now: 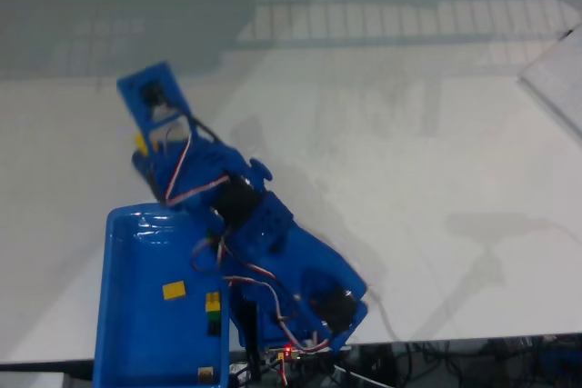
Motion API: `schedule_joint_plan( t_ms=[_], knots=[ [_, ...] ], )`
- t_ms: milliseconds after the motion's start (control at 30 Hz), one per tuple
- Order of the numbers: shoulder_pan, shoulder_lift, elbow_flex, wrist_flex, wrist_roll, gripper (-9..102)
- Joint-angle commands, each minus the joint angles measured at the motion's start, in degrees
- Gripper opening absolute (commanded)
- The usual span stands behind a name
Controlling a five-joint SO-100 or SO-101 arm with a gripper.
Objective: Pick up all the lego then put into the bin
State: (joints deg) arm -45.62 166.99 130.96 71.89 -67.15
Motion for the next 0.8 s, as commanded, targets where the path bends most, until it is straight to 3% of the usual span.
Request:
schedule_joint_plan(
  t_ms=[0,167,433,767],
  knots=[
    [-11.7,3.3,-0.7,5.5,1.0,0],
    [-23.8,4.5,-0.5,14.6,1.1,0],
    [-34.5,0.4,0.6,21.3,1.7,0],
    [-37.8,0.0,1.6,24.9,0.4,3]
  ],
)
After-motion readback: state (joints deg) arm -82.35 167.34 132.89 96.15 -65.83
